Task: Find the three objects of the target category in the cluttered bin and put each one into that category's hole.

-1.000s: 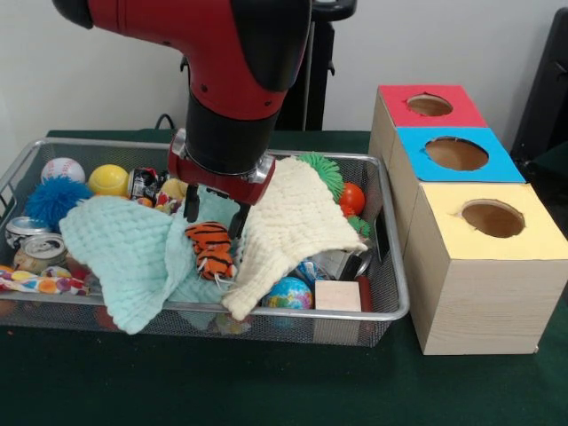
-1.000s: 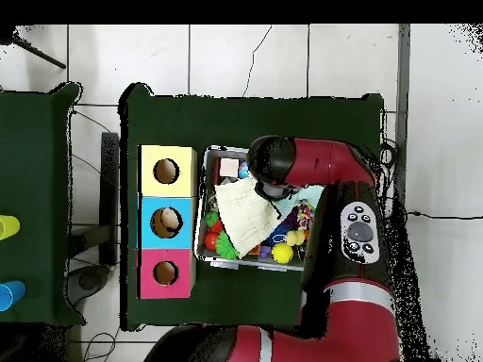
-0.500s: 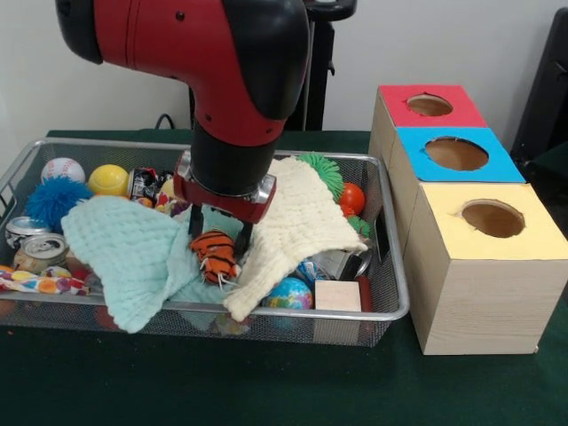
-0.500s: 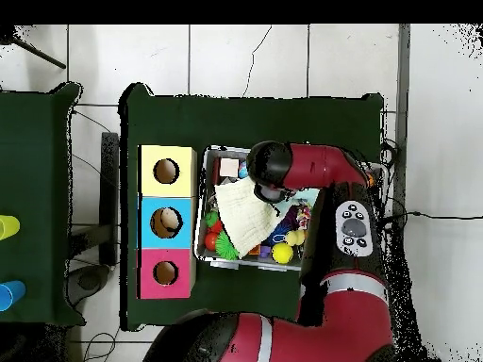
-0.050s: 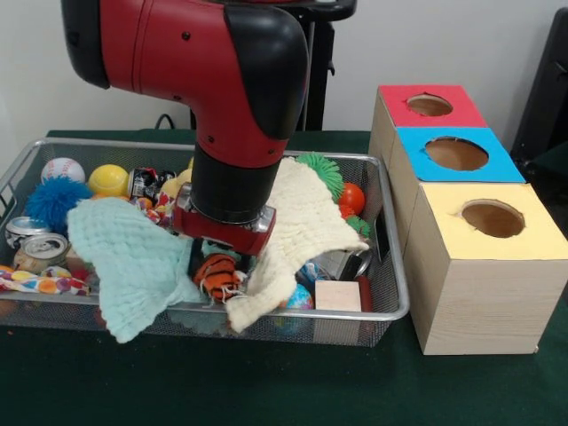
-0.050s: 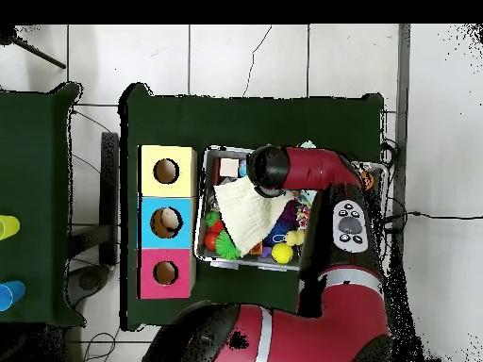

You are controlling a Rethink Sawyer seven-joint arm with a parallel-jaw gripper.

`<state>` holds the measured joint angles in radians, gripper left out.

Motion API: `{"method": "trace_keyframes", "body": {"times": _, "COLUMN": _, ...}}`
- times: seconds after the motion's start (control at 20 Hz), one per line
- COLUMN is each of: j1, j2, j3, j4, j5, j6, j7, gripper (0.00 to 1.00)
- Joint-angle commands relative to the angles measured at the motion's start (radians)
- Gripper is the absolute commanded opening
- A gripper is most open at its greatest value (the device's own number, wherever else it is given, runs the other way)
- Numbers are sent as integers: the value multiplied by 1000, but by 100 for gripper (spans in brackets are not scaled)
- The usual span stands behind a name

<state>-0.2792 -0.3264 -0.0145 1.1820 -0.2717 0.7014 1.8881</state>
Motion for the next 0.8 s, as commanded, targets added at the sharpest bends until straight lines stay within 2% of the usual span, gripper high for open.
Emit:
{"method": "trace_keyframes", "body": {"times": 0.05, "j1": -25, "j2": 78, "j3": 61, "j4": -20, "j5": -34, "j6": -144, "j7": 47, "gripper": 0}}
{"method": "trace_keyframes", "body": {"times": 0.2, "j1": -15, "j2": 68, "j3": 53, "j4": -19, "j5": -29, "j6": -149, "j7": 56, "gripper": 0}}
{"method": "trace_keyframes", "body": {"times": 0.3, "j1": 1, "j2": 33, "j3": 35, "j4": -10, "j5": -22, "j6": -143, "j7": 81, "gripper": 0}}
{"method": "trace_keyframes", "body": {"times": 0.4, "j1": 12, "j2": -27, "j3": 31, "j4": 34, "j5": 0, "j6": -116, "j7": 101, "gripper": 0}}
{"method": "trace_keyframes", "body": {"times": 0.55, "j1": 54, "j2": -153, "j3": -7, "j4": 78, "j5": 12, "j6": -77, "j7": 133, "gripper": 0}}
{"method": "trace_keyframes", "body": {"times": 0.8, "j1": 80, "j2": -282, "j3": -44, "j4": 148, "j5": 35, "j6": -52, "j7": 159, "gripper": 0}}
